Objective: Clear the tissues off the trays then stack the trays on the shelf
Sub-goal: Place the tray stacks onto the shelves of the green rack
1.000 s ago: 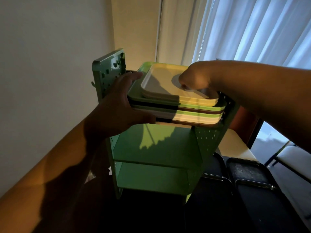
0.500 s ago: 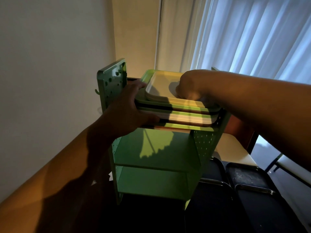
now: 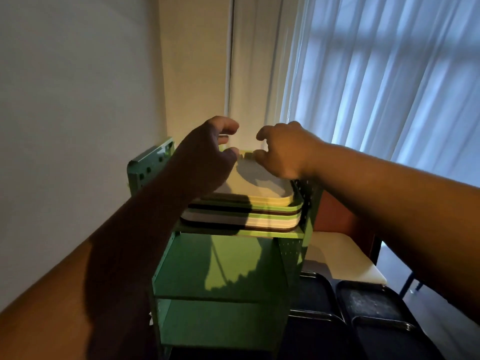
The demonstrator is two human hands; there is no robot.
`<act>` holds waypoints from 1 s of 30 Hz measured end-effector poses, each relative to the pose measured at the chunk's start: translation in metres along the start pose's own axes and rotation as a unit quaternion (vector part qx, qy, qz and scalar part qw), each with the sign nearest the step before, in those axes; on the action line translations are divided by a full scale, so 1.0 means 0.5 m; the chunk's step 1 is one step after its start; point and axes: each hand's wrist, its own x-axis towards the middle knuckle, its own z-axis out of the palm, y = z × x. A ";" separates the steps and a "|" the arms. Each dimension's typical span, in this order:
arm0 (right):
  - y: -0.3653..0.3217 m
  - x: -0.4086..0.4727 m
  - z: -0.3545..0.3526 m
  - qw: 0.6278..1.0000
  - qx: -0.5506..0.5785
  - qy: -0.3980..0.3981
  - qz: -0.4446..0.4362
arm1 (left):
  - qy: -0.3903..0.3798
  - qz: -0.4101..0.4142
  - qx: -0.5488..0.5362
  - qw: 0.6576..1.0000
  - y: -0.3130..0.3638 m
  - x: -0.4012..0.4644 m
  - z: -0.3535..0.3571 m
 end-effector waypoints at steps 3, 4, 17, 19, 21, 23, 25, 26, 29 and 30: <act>0.056 -0.013 -0.018 0.998 0.049 0.042 0.025 | 0.036 0.092 -0.008 0.995 0.062 0.034 0.040; 0.079 -0.022 -0.022 0.995 0.069 0.058 0.033 | 0.042 0.113 -0.021 0.993 0.084 0.044 0.054; 0.509 -0.227 0.091 0.946 0.253 0.152 0.134 | -0.020 0.086 -0.207 0.974 0.357 0.032 0.435; 0.570 -0.283 0.158 0.943 0.265 0.136 0.148 | -0.069 -0.001 -0.255 0.965 0.375 0.024 0.546; 0.619 -0.350 0.245 0.941 0.275 0.104 0.167 | -0.132 -0.116 -0.294 0.940 0.371 -0.002 0.666; 0.655 -0.425 0.348 0.938 0.281 0.060 0.197 | -0.169 -0.173 -0.273 0.931 0.336 -0.067 0.789; 0.682 -0.501 0.448 0.929 0.289 -0.005 0.232 | -0.208 -0.243 -0.226 0.920 0.291 -0.151 0.896; 0.692 -0.536 0.492 0.922 0.294 -0.045 0.248 | -0.237 -0.287 -0.198 0.907 0.266 -0.195 0.937; 0.717 -0.630 0.603 0.889 0.306 -0.164 0.298 | -0.304 -0.416 -0.140 0.845 0.220 -0.295 1.030; 0.725 -0.659 0.638 0.879 0.303 -0.197 0.313 | -0.320 -0.443 -0.117 0.829 0.210 -0.323 1.053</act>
